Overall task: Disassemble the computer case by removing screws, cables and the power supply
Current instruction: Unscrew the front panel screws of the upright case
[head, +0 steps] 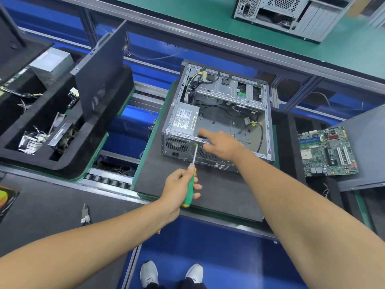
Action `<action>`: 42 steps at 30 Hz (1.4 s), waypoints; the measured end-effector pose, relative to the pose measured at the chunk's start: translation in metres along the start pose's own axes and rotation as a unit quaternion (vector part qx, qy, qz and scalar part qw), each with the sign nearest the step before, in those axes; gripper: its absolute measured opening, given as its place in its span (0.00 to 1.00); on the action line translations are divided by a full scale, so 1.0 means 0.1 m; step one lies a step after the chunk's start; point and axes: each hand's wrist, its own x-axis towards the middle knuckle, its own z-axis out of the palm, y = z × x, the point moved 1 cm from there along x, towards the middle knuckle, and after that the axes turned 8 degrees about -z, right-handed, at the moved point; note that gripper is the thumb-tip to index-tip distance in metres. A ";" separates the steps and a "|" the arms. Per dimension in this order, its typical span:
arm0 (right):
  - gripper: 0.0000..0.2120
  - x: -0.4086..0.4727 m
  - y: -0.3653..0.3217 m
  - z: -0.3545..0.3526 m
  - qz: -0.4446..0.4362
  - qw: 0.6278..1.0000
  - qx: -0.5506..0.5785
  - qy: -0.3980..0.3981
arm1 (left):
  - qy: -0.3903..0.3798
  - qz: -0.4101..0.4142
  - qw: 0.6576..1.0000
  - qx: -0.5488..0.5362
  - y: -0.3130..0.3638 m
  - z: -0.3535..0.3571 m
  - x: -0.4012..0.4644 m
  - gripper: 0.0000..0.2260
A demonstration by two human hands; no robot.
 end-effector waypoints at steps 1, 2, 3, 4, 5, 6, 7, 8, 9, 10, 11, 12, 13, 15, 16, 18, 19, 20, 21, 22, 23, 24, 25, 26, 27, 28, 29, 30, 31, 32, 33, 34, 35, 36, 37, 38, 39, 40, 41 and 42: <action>0.16 0.00 0.00 0.00 0.001 1.000 -0.001 -0.001 | 0.002 -0.012 1.000 0.005 0.01 0.02 -0.01 0.21; 0.16 0.00 0.00 0.00 0.001 1.000 -0.002 -0.003 | 0.005 -0.024 1.000 0.011 0.01 0.03 -0.02 0.21; 0.15 0.00 0.00 -0.01 0.001 1.000 -0.002 -0.004 | 0.005 -0.034 0.999 0.015 0.02 0.03 -0.02 0.22; 0.15 0.00 0.00 -0.01 -0.001 1.000 -0.004 -0.004 | 0.001 -0.040 0.999 0.017 0.03 0.03 -0.02 0.22; 0.16 0.00 -0.01 -0.01 -0.003 1.000 -0.005 -0.005 | -0.006 -0.046 0.999 0.015 0.04 0.03 -0.03 0.23; 0.16 0.00 -0.01 -0.01 -0.004 1.000 -0.006 -0.005 | -0.015 -0.050 0.999 0.013 0.05 0.02 -0.03 0.23; 0.16 0.00 -0.01 -0.02 -0.005 1.000 -0.007 -0.006 | -0.022 -0.054 0.998 0.012 0.06 0.02 -0.02 0.23; 0.17 0.00 -0.01 -0.02 -0.005 1.000 -0.007 -0.006 | -0.026 -0.057 0.998 0.012 0.06 0.01 -0.02 0.23; 0.17 0.00 -0.01 -0.01 -0.005 1.000 -0.007 -0.006 | -0.027 -0.057 0.998 0.013 0.07 0.01 -0.02 0.22; 0.17 0.00 -0.01 -0.01 -0.004 1.000 -0.006 -0.007 | -0.024 -0.054 0.998 0.014 0.08 0.01 -0.01 0.20; 0.18 0.01 -0.01 -0.01 -0.003 1.000 -0.005 -0.006 | -0.018 -0.047 0.999 0.020 0.08 0.01 0.00 0.19; 0.18 0.01 -0.01 -0.01 -0.003 1.000 -0.005 -0.004 | -0.010 -0.040 0.999 0.032 0.08 0.00 0.01 0.19; 0.19 0.01 0.00 -0.01 -0.004 1.000 -0.006 -0.003 | -0.007 -0.032 0.998 0.044 0.07 -0.01 0.01 0.21; 0.19 0.01 0.00 -0.01 -0.003 1.000 -0.006 -0.003 | -0.002 -0.019 0.999 0.050 0.05 -0.04 0.02 0.21; 0.18 0.01 0.00 -0.01 -0.003 1.000 -0.007 -0.004 | 0.004 -0.013 0.999 0.045 0.05 -0.06 0.03 0.20; 0.19 0.01 0.00 0.00 -0.002 1.000 -0.007 -0.004 | 0.012 -0.003 0.999 0.036 0.05 -0.10 0.05 0.17; 0.19 0.01 -0.01 0.00 -0.003 1.000 -0.007 -0.004 | 0.010 0.000 0.999 0.033 0.07 -0.11 0.05 0.17; 0.19 0.01 -0.01 0.00 -0.003 1.000 -0.006 -0.003 | 0.004 0.000 0.999 0.037 0.07 -0.12 0.04 0.16; 0.19 0.01 0.00 0.00 -0.005 1.000 -0.006 -0.003 | -0.003 0.000 0.999 0.046 0.07 -0.12 0.04 0.17; 0.18 0.01 0.00 0.00 -0.006 1.000 -0.007 -0.003 | -0.010 0.001 0.998 0.056 0.07 -0.12 0.03 0.17; 0.18 0.01 0.00 0.00 -0.007 1.000 -0.009 -0.002 | -0.016 0.002 0.998 0.064 0.06 -0.12 0.02 0.18; 0.18 0.01 0.00 0.00 -0.007 1.000 -0.011 -0.002 | -0.021 0.002 0.998 0.067 0.06 -0.12 0.01 0.19; 0.18 0.00 0.00 0.00 -0.007 1.000 -0.011 -0.002 | -0.027 0.001 0.997 0.068 0.05 -0.12 0.01 0.19; 0.17 0.00 0.00 0.00 -0.006 1.000 -0.012 -0.002 | -0.034 -0.001 0.997 0.070 0.04 -0.11 0.00 0.20; 0.17 0.01 0.00 0.00 -0.005 1.000 -0.013 0.000 | -0.043 -0.004 0.997 0.071 0.04 -0.10 -0.01 0.20; 0.17 0.01 0.00 0.00 -0.005 1.000 -0.015 0.000 | -0.051 -0.007 0.996 0.074 0.05 -0.08 -0.01 0.20; 0.17 0.01 -0.01 0.00 -0.005 1.000 -0.017 0.000 | -0.056 -0.013 0.996 0.076 0.05 -0.06 -0.02 0.20; 0.17 0.01 -0.01 0.00 -0.006 1.000 -0.018 -0.001 | -0.056 -0.021 0.995 0.075 0.05 -0.05 -0.03 0.20; 0.17 0.01 -0.01 0.00 -0.007 1.000 -0.018 0.000 | -0.055 -0.027 0.995 0.073 0.05 -0.05 -0.03 0.21; 0.17 0.01 0.00 0.00 -0.007 1.000 -0.017 0.002 | -0.054 -0.033 0.996 0.070 0.06 -0.06 -0.03 0.21; 0.16 0.01 0.00 0.01 -0.006 1.000 -0.016 0.003 | -0.055 -0.037 0.996 0.065 0.06 -0.07 -0.03 0.22; 0.16 0.01 0.00 0.01 -0.004 1.000 -0.015 0.004 | -0.055 -0.039 0.996 0.062 0.07 -0.07 -0.02 0.22; 0.16 0.00 0.01 0.01 -0.003 1.000 -0.015 0.004 | -0.053 -0.039 0.996 0.059 0.08 -0.07 -0.02 0.21; 0.16 0.01 0.01 0.02 -0.003 1.000 -0.015 0.003 | -0.048 -0.035 0.996 0.059 0.09 -0.07 -0.01 0.20; 0.16 0.01 0.01 0.02 -0.001 1.000 -0.015 0.002 | -0.038 -0.029 0.997 0.062 0.10 -0.06 0.00 0.18; 0.16 0.02 0.02 0.02 0.000 1.000 -0.015 0.002 | -0.024 -0.024 0.997 0.072 0.10 -0.06 0.01 0.18; 0.17 0.02 0.02 0.02 0.001 1.000 -0.015 0.001 | -0.013 -0.020 0.996 0.086 0.09 -0.06 0.02 0.19; 0.17 0.02 0.02 0.03 0.000 1.000 -0.014 0.001 | -0.008 -0.016 0.995 0.095 0.08 -0.07 0.03 0.21; 0.18 0.02 0.03 0.03 -0.001 1.000 -0.014 0.000 | -0.007 -0.012 0.996 0.091 0.07 -0.08 0.03 0.22; 0.18 0.02 0.03 0.03 0.000 1.000 -0.014 0.000 | -0.007 -0.007 0.997 0.078 0.05 -0.08 0.04 0.20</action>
